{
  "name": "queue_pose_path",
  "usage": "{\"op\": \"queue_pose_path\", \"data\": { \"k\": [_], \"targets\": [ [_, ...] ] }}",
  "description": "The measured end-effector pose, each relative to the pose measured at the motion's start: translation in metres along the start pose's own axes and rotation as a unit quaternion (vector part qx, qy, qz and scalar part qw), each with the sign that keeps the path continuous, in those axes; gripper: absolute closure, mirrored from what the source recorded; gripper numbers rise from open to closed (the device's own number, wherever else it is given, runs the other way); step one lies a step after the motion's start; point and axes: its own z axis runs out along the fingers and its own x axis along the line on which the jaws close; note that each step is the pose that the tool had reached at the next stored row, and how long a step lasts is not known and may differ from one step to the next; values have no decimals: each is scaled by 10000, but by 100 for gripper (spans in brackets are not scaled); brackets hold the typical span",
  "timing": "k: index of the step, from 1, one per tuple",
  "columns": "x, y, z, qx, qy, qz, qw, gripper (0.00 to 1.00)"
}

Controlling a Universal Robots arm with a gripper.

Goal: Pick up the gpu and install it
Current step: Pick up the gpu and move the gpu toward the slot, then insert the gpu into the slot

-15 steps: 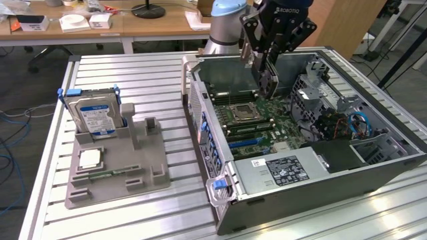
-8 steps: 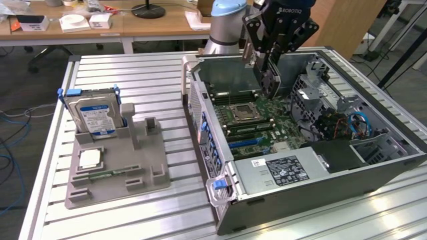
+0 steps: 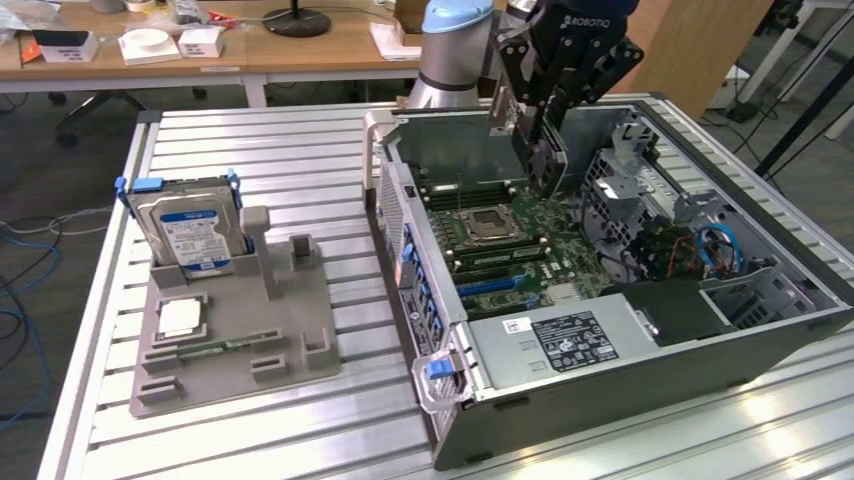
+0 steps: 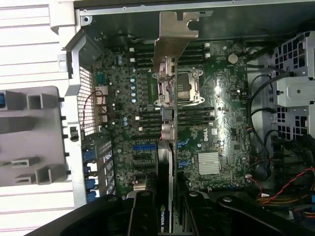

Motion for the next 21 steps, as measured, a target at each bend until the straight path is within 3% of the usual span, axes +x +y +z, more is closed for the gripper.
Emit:
{"op": "queue_pose_path", "data": {
  "k": [21],
  "targets": [
    [-55, 8, 4, -1, -1, 0, 10000, 74]
  ]
}}
